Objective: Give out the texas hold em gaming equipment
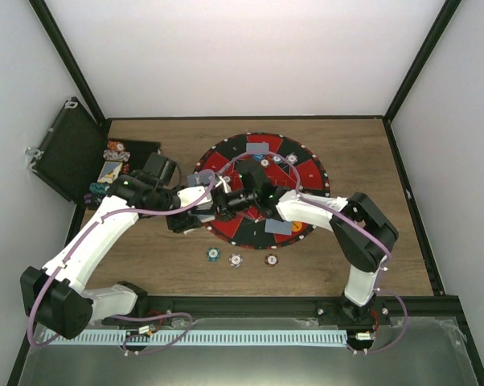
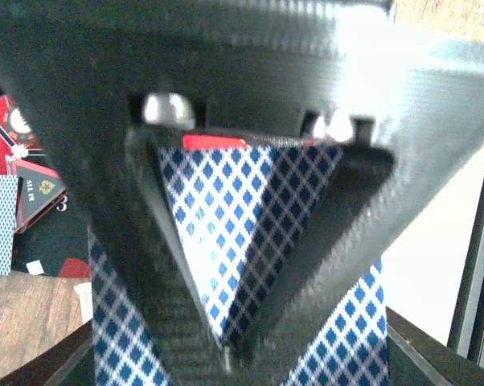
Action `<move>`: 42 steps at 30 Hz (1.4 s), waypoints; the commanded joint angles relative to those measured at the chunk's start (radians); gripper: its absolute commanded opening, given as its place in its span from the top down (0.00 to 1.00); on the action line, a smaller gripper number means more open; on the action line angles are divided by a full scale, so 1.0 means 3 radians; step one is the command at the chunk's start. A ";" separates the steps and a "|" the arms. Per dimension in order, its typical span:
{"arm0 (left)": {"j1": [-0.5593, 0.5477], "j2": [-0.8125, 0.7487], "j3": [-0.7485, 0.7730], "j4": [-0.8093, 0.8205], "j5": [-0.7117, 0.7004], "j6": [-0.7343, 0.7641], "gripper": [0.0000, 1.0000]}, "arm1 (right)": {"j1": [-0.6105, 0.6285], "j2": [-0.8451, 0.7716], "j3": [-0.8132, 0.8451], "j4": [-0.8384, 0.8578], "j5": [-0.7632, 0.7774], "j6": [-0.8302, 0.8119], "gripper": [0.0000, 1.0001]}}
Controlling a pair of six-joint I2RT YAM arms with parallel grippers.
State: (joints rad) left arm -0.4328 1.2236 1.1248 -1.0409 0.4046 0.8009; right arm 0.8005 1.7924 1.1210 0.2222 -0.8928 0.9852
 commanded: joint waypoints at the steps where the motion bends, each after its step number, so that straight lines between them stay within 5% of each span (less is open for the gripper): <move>1: -0.0020 -0.0086 0.0112 -0.0017 0.0086 0.0063 0.88 | -0.0164 -0.0073 -0.0156 -0.0111 0.0043 -0.0084 0.38; 9: -0.0017 -0.0080 0.0105 -0.0018 0.0059 0.0073 0.88 | -0.0272 -0.0245 -0.0245 -0.0247 0.0077 -0.0175 0.42; 37: -0.0017 -0.0086 0.0031 -0.0007 -0.0058 0.0099 0.88 | -0.0528 -0.0743 -0.0016 -0.1134 0.0476 -0.0628 0.94; 42: -0.0019 -0.0110 0.0028 -0.0018 -0.0068 0.0107 0.88 | -0.0787 -0.0708 0.0075 -0.1167 0.0412 -0.0683 0.97</move>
State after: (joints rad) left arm -0.4328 1.2156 1.1248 -1.0565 0.3695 0.8162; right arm 0.6247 1.5967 1.0733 -0.0948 -0.7696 0.8104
